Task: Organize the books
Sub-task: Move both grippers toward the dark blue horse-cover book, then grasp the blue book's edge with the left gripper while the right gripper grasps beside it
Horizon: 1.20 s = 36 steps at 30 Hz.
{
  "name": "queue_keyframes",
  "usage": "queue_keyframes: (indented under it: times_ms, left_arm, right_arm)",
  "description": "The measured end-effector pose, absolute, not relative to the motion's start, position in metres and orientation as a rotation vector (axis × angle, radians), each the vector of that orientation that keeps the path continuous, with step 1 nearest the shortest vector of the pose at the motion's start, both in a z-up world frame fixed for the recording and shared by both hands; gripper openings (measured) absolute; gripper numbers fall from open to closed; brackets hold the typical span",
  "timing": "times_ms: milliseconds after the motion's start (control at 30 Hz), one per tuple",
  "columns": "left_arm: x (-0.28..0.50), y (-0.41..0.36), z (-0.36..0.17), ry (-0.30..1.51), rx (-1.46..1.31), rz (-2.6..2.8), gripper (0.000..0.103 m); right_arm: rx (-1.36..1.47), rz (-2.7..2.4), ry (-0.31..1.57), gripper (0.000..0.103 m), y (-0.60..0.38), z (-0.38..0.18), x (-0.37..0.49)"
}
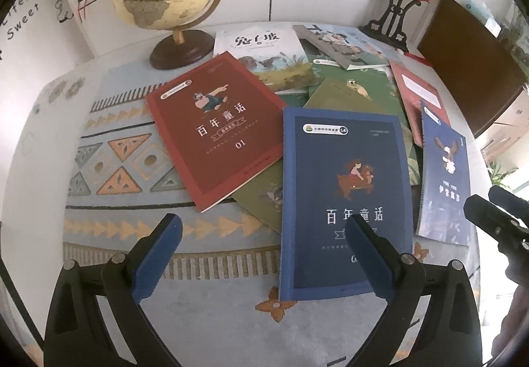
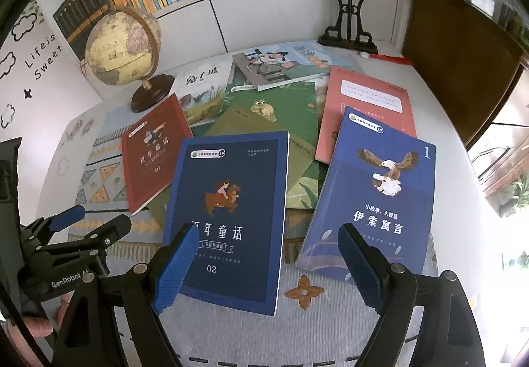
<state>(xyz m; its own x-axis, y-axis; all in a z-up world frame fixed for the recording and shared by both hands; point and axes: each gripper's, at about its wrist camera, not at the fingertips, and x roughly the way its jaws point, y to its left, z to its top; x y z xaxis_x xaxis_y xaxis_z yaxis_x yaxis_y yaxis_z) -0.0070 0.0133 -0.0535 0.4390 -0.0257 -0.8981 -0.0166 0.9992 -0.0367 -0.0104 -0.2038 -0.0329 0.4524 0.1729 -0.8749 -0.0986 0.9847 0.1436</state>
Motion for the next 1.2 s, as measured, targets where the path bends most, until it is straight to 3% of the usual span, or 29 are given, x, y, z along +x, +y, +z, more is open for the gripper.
queue_keyframes:
  times_ms: [500, 600, 800, 1200]
  left_arm:
    - [0.010, 0.008, -0.106, 1.180, -0.059, -0.115, 0.098]
    - [0.013, 0.003, -0.118, 1.204, -0.064, -0.136, 0.090]
    - [0.017, -0.010, -0.139, 1.236, -0.077, -0.168, 0.087]
    - [0.023, -0.013, -0.149, 1.243, -0.140, -0.172, 0.091]
  right_arm:
    - [0.165, 0.250, 1.193, 0.085, -0.212, -0.087, 0.010]
    - [0.179, 0.290, 1.213, 0.085, -0.210, -0.103, 0.017]
    - [0.308, 0.315, 1.225, 0.085, -0.219, -0.130, 0.031]
    - [0.268, 0.410, 1.262, 0.084, -0.194, -0.156, 0.048]
